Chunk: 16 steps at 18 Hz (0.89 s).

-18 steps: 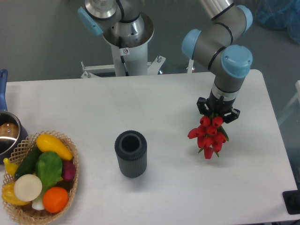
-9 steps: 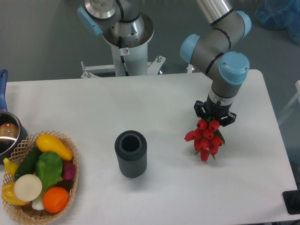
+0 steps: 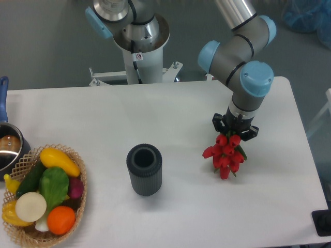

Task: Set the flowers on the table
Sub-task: 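Lower the red tulips onto the table beside the black vase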

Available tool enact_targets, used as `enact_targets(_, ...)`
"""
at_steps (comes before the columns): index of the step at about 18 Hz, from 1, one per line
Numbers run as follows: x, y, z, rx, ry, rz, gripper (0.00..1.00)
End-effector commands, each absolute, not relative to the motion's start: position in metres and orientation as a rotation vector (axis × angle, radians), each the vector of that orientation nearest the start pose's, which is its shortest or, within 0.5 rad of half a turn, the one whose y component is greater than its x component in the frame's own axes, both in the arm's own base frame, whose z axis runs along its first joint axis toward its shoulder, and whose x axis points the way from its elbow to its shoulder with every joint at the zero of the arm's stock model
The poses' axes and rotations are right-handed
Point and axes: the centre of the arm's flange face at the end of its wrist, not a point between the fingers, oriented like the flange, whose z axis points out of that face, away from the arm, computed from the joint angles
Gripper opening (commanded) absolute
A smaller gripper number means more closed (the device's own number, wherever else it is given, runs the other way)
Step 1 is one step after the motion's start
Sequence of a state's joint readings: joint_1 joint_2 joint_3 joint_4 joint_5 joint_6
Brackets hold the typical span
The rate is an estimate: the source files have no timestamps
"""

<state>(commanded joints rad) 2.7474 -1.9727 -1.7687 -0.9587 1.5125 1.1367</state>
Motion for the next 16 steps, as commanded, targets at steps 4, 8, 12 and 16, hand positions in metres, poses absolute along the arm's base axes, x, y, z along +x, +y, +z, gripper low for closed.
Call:
enact_targets(4,-0.491,0.362,0.227,-3.086,-0.042,-0.030,0.45)
enact_targets(8,-0.488,0.365,0.222,-3.090,-0.031,-0.043,0.46)
enact_targets(12,-0.488,0.366,0.217,-3.095,-0.024,-0.055,0.51)
enact_targets(16,-0.488,0.367,0.215,-3.096,-0.020,-0.060,0.57)
